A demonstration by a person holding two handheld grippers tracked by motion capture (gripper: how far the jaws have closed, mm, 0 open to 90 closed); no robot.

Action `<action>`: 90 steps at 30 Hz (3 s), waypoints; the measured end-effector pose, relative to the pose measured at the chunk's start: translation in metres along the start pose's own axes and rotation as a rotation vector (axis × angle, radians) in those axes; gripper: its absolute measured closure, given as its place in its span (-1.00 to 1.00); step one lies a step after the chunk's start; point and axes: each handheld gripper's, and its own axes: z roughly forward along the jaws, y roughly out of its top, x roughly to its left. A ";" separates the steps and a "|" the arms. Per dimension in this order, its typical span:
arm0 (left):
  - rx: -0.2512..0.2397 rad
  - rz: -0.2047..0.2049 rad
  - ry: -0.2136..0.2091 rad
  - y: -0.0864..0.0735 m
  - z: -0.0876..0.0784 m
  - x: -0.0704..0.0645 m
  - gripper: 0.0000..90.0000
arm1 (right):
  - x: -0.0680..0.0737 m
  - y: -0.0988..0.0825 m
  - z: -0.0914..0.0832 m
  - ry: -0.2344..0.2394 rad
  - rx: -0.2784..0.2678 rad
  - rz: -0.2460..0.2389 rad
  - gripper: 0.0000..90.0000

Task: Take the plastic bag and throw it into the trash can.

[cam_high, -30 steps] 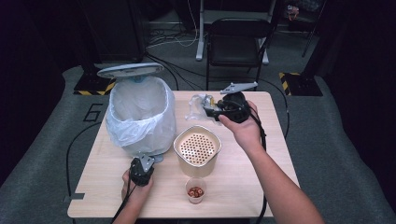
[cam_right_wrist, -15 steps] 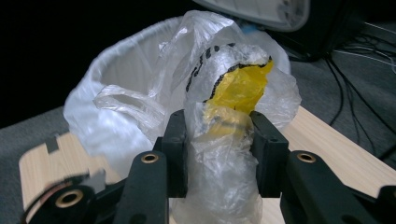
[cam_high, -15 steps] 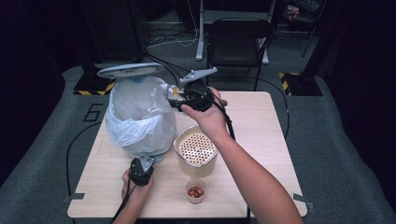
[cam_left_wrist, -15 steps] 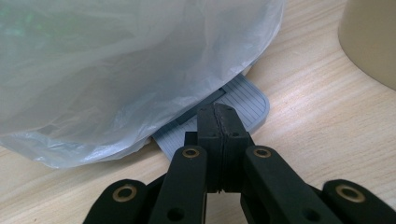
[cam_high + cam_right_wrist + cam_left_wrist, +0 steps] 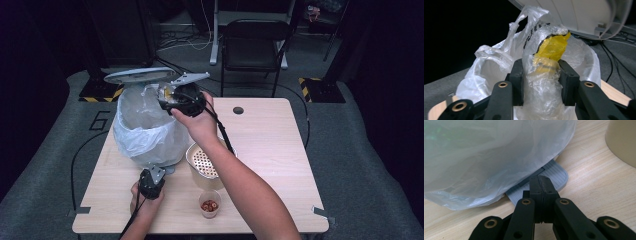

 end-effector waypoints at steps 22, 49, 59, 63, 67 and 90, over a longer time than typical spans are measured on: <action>0.001 0.001 -0.001 0.000 0.000 0.000 0.99 | 0.007 0.000 0.043 -0.045 -0.006 -0.018 0.19; -0.014 -0.020 -0.001 -0.001 0.001 -0.002 0.99 | -0.002 -0.055 -0.038 -0.081 0.025 -0.057 -0.27; -0.004 -0.021 -0.007 -0.001 0.001 -0.001 0.99 | 0.010 -0.102 -0.079 -0.038 0.019 -0.068 -0.37; -0.005 -0.015 -0.006 -0.001 0.001 -0.001 0.99 | 0.016 -0.125 -0.102 -0.028 0.021 -0.065 -0.38; -0.006 -0.014 -0.004 -0.001 0.001 -0.001 0.99 | 0.015 -0.148 -0.123 -0.035 0.031 -0.044 -0.40; -0.003 -0.013 0.000 -0.001 0.000 -0.002 0.99 | 0.041 -0.245 -0.124 0.076 0.098 -0.024 -0.72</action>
